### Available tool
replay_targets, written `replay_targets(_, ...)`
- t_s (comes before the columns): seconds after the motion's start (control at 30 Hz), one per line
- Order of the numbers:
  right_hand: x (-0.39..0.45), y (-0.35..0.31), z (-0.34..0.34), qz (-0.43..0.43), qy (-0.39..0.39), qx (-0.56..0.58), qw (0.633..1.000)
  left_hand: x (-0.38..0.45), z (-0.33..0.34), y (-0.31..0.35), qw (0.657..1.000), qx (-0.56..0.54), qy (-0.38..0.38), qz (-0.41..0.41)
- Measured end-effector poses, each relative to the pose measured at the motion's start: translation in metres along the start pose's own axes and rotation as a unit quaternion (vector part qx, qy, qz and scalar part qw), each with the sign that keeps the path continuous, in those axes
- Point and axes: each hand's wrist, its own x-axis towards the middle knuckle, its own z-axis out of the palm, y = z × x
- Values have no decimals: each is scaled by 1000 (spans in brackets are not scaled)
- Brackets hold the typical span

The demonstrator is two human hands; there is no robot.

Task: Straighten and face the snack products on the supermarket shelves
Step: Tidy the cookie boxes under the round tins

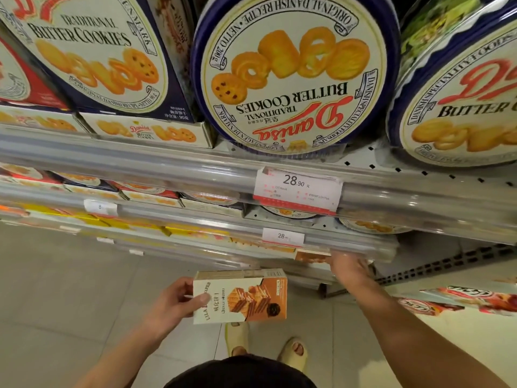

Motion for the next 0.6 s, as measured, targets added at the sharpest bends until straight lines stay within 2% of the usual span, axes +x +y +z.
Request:
replay_targets(0.1,-2,-6,0,51,2,-25,998,5,6,4,1000,6,-13,2)
replay_targets(0.27,-1,-5,7,4,32,8,999,12,13,5,1000,19,-22,-4)
replay_targets(0.33,-6,-7,3,3,32,-35,999,15,15,4,999,28,-20,-5)
replay_targets(0.4,-15,-4,2,-12,72,-42,996,18,18,3,999,37,-17,-5)
replay_targets(0.5,-39,10,8,-72,147,-14,986,25,28,1,999,40,-12,-6)
replay_targets(0.6,-72,21,19,-89,182,96,975,33,43,0,999,37,-9,-8)
